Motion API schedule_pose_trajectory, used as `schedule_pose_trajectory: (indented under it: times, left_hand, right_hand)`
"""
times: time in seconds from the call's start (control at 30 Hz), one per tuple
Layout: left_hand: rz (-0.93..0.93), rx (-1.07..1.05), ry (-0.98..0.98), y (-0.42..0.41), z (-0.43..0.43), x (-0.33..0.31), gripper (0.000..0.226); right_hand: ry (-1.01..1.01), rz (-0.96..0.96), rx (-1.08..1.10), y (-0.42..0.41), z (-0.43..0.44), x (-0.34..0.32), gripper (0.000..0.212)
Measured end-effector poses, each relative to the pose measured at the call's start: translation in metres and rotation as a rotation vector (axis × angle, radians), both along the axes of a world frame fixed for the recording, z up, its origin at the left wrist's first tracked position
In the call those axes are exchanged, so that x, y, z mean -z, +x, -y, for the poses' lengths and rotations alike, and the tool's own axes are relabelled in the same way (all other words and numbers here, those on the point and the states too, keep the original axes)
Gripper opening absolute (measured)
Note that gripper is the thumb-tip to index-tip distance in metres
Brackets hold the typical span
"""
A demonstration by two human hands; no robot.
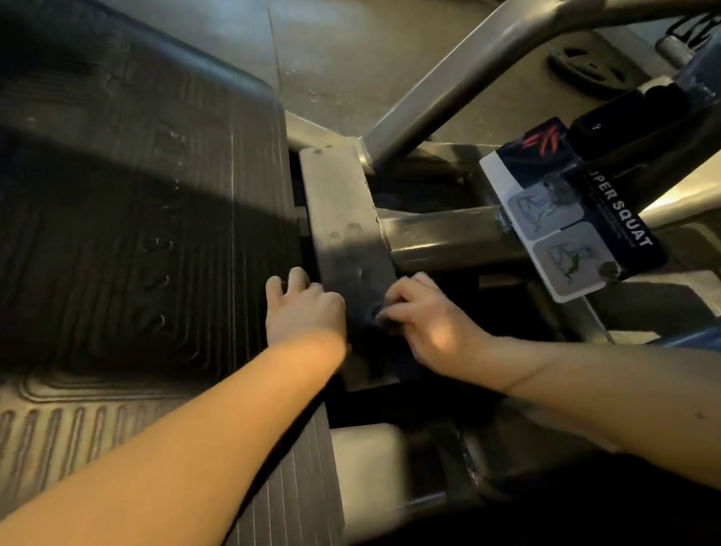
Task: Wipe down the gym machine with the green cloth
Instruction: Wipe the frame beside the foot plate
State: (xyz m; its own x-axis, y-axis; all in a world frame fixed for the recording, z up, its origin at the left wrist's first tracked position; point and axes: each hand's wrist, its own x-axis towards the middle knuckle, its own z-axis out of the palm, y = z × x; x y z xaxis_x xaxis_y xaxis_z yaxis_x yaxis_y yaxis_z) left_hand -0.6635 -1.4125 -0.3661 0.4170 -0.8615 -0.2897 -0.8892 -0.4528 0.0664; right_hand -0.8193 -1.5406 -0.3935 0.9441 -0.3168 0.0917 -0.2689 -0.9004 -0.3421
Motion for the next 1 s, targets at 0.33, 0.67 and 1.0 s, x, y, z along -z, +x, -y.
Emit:
schedule_pose_trajectory:
  times: [0.33, 0.67, 1.0]
  left_hand:
    - [-0.07, 0.007, -0.063, 0.006, -0.016, 0.013, 0.065]
    - [-0.098, -0.021, -0.094, 0.007, -0.018, 0.014, 0.067]
    - [-0.103, -0.018, -0.101, 0.008, -0.018, 0.016, 0.066]
  right_hand:
    - [-0.071, -0.047, -0.159, 0.032, 0.017, -0.005, 0.02]
    - [-0.228, -0.108, -0.036, 0.082, 0.053, -0.013, 0.013]
    - [-0.532, -0.261, -0.231, 0.072, 0.051, -0.029, 0.03]
